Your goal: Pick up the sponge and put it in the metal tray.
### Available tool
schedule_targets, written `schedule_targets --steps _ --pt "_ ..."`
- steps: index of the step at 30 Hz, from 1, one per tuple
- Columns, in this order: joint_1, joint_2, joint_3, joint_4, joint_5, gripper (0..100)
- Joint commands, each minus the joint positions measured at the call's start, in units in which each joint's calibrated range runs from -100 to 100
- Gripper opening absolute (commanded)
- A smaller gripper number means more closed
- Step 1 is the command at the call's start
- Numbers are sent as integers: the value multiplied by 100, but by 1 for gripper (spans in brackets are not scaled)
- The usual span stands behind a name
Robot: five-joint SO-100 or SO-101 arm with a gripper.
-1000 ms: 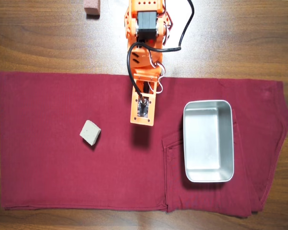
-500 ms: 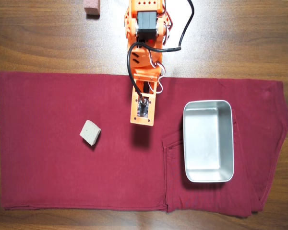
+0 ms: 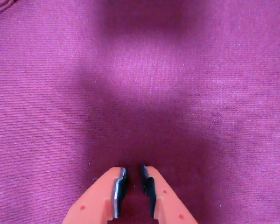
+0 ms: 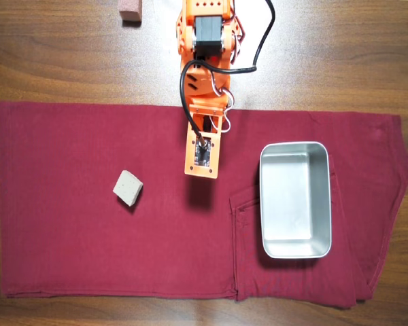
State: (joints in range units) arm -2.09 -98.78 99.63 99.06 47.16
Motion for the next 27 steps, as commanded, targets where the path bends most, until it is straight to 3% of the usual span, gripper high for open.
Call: schedule_targets --steps 1,14,16,19,21,23,26,27 --pt "-21 38 37 94 5 6" --pt "-21 38 37 94 5 6" --pt "-69 38 37 94 29 10" --pt "75 38 37 94 24 0" --pt "152 47 37 94 68 0" --pt "603 171 -27 -1225 39 1" --pt "1611 1192 10 -5236 -63 13" --pt "1879 1778 -127 -6139 -15 16"
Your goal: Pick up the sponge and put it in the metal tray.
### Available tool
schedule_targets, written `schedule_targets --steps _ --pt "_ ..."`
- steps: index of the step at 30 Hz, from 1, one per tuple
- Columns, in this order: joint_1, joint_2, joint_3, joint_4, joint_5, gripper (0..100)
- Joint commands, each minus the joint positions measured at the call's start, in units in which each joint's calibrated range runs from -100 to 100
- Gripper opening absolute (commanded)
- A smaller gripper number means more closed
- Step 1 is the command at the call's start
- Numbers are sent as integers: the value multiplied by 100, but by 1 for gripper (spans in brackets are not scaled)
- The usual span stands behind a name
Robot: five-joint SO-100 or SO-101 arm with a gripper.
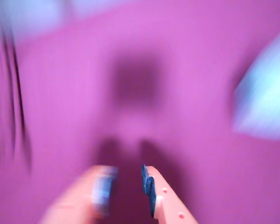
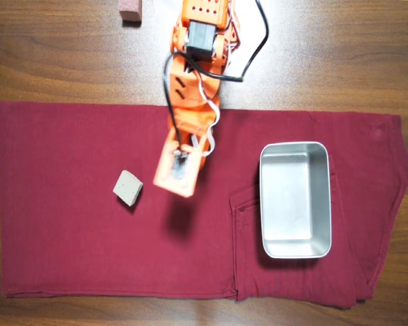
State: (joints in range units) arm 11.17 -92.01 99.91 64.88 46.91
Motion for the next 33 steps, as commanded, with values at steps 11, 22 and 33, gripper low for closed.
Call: schedule_targets --steps 11,22,33 --pt "1945 5424 -6691 1926 -493 31" --pt "2895 7413 -8184 2184 303 27" --pt "3653 8931 -9695 3512 698 51"
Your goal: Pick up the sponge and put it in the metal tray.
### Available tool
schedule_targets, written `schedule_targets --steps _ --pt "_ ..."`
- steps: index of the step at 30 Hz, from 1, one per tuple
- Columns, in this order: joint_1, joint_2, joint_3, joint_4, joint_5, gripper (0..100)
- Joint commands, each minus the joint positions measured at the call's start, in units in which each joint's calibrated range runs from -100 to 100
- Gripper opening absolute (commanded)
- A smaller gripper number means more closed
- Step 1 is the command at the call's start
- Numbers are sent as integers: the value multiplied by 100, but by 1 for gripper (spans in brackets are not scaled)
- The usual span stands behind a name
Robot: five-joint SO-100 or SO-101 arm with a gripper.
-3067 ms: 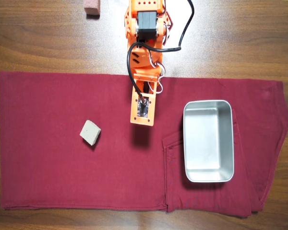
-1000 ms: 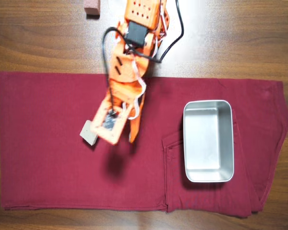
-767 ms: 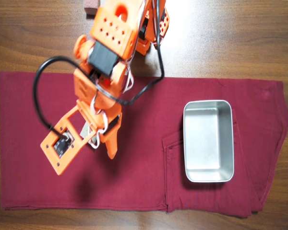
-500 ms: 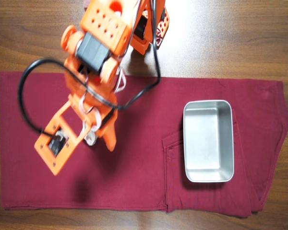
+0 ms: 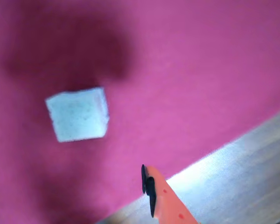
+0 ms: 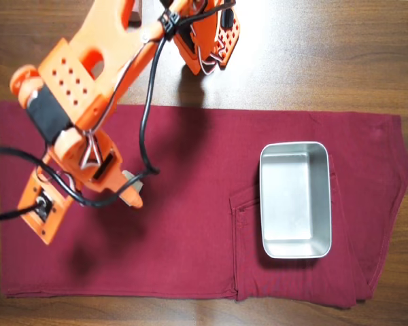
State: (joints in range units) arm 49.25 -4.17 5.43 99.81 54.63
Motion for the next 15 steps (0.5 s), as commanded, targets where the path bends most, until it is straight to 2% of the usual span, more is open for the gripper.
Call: schedule_targets --steps 1,15 --pt "-175 306 -184 -138 -83 50" --pt "-453 1921 -439 -1171 -274 44"
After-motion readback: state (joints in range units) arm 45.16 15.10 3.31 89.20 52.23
